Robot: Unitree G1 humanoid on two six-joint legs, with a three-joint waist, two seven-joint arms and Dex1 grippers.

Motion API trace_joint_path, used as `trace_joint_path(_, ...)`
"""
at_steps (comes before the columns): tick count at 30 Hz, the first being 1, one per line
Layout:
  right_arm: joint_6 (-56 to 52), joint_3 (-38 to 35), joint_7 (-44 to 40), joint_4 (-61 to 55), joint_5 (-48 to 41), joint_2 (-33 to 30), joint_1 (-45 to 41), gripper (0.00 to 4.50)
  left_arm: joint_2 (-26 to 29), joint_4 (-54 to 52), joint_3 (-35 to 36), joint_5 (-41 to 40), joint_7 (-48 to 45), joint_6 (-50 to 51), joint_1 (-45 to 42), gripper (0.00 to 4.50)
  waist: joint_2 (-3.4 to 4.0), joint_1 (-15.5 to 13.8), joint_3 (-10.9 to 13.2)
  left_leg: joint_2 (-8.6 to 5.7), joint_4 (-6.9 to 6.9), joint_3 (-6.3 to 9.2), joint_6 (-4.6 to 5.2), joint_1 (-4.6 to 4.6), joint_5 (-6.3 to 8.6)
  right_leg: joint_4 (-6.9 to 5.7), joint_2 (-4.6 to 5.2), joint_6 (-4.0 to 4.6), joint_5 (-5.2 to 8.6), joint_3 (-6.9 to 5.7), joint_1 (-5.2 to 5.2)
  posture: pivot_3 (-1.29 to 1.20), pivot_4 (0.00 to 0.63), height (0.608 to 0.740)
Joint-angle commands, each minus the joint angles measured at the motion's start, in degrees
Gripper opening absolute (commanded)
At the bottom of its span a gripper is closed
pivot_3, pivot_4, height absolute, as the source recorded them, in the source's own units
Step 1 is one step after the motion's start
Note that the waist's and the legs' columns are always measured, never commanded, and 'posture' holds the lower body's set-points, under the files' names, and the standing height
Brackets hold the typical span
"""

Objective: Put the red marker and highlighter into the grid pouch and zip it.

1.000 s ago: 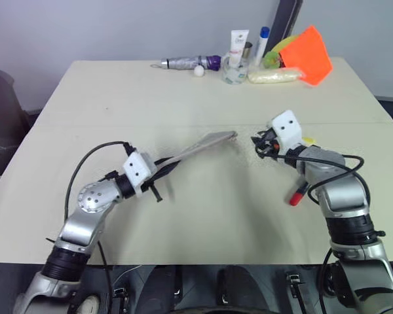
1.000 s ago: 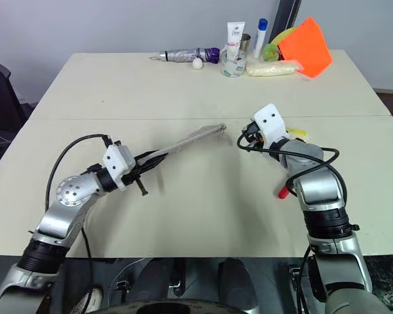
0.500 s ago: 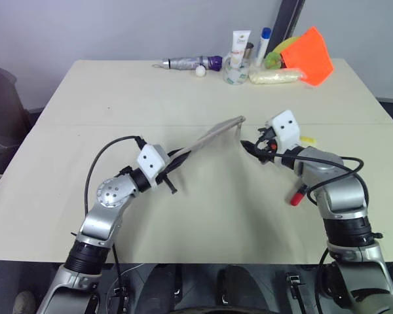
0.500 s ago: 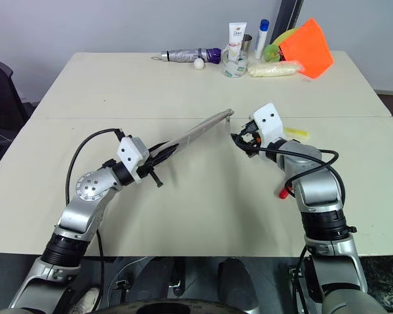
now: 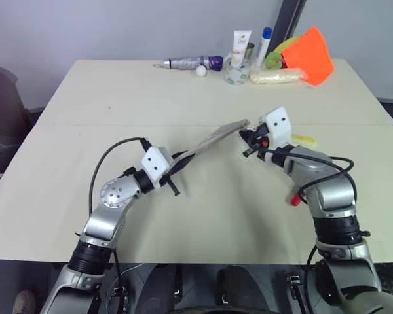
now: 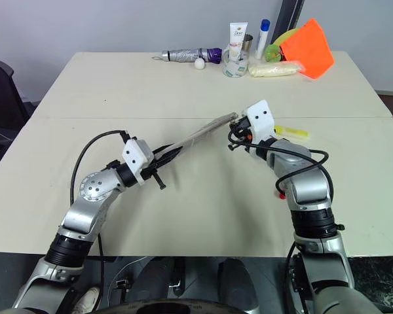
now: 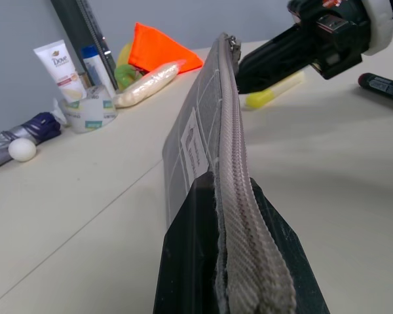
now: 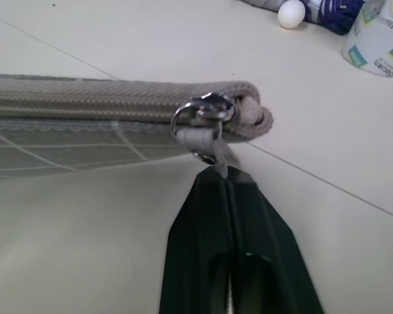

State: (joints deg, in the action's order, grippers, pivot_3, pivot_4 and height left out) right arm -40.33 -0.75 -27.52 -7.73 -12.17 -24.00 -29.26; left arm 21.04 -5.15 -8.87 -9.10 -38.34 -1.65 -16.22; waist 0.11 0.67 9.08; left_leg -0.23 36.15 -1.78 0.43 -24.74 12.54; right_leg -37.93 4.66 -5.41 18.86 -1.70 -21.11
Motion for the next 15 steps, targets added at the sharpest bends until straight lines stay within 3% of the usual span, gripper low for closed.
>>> trace_joint_path(1, 0.71, -0.56, -0.16, -2.95, -0.98, 0.02, -1.38, 0.02, -0.36, -0.77, 0.07, 0.46, -0.04, -1.28, -1.07, 0.0, 0.0, 0.0, 0.0, 0.0, 0.0, 0.0, 0.0, 0.0, 0.0, 0.0, 0.0, 0.0, 0.0, 0.0, 0.0, 0.0, 0.15, 0.74)
trace_joint_path(15, -3.01, 14.19, -12.47, -19.91, -3.59, -4.91, 1.91, 0.02, -7.65, 5.68, -2.45, 5.33, 5.92, -0.31, -3.66, 0.0, -0.15, -0.08, 0.09, 0.0, 0.02, 0.03, 0.0, 0.0, 0.0, 0.01, 0.0, 0.0, 0.0, 0.0, 0.01, 0.0, 0.15, 0.74)
